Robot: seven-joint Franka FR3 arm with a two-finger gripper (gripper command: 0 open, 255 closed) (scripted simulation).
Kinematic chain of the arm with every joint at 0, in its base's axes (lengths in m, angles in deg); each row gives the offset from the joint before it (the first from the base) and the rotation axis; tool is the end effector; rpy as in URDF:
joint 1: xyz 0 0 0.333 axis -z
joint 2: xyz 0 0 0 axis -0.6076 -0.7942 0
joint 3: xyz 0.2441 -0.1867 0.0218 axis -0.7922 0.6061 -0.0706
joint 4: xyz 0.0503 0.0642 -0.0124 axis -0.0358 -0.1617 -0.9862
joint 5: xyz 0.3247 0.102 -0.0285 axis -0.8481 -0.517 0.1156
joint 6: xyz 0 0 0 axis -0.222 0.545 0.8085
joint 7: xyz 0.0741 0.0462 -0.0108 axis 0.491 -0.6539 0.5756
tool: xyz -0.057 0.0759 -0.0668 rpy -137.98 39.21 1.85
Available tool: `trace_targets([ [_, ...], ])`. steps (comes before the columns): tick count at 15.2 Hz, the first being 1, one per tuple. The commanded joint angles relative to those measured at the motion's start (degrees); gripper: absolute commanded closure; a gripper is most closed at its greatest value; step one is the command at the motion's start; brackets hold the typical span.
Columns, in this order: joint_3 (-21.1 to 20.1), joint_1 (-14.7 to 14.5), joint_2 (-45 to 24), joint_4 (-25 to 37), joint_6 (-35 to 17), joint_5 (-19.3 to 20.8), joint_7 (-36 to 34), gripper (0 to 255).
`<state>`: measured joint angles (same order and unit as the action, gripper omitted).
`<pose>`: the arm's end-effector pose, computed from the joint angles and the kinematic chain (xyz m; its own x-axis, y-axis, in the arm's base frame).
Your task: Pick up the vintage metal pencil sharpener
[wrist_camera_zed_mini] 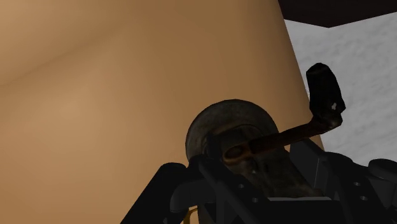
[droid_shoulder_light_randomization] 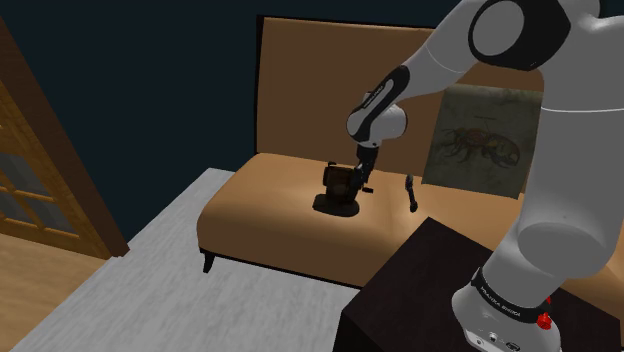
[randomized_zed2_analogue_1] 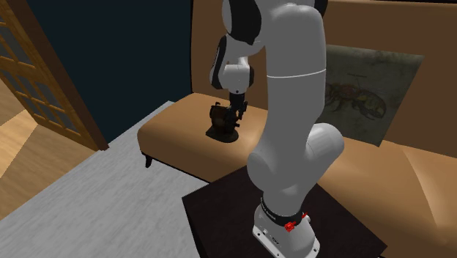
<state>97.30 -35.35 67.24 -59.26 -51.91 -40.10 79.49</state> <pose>0.4763 -0.1548 0.2446 0.9803 0.1885 -0.0591 0.1841 -0.9802 -0.0728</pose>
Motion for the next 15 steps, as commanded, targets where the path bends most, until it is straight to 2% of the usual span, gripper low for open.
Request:
trace_targets([
  [1,0.28,-0.23,1.07,-0.16,0.83,0.55,-0.44,255],
  [15,1.91,-1.33,9.22,1.03,9.65,4.92,-3.67,255],
])
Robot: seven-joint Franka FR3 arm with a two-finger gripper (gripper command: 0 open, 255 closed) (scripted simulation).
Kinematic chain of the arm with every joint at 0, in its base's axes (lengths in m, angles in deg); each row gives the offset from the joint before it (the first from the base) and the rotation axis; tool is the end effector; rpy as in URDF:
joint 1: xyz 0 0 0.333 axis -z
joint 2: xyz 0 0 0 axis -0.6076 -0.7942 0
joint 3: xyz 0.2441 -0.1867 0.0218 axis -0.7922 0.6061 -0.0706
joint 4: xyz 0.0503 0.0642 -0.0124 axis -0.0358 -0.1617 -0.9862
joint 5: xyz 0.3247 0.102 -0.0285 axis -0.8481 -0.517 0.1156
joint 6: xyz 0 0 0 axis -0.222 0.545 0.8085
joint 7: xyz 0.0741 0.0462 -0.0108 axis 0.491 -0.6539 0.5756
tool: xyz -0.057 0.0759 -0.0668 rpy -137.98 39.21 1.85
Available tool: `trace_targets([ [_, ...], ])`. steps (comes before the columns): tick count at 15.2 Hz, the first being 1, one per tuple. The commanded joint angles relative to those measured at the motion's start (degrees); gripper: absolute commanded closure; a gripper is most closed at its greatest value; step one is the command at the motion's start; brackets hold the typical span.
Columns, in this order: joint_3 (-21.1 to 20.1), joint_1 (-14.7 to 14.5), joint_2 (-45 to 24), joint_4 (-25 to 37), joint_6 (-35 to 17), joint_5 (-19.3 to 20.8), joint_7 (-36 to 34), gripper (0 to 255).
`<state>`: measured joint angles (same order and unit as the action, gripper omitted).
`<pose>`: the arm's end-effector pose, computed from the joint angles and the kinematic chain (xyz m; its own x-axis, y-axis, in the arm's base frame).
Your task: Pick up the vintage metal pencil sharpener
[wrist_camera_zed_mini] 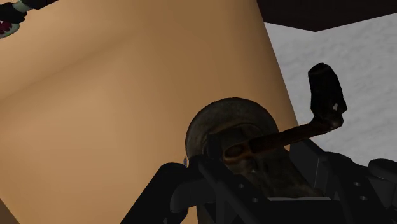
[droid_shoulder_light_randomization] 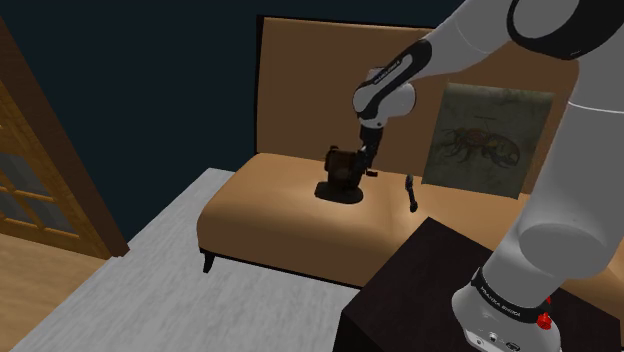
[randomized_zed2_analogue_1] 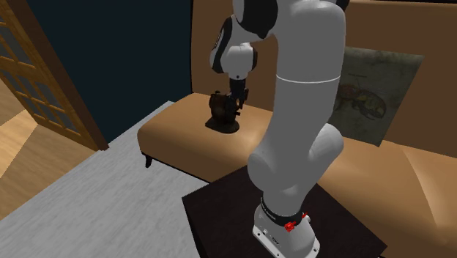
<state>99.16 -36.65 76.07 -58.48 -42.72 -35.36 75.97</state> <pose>0.4694 -0.1532 0.3116 0.9801 0.1887 -0.0613 0.1841 -0.9801 -0.0736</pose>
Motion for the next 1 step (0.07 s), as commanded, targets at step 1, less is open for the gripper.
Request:
trace_targets([
  [1,0.05,-0.03,0.4,0.25,0.46,0.17,-0.14,255],
])
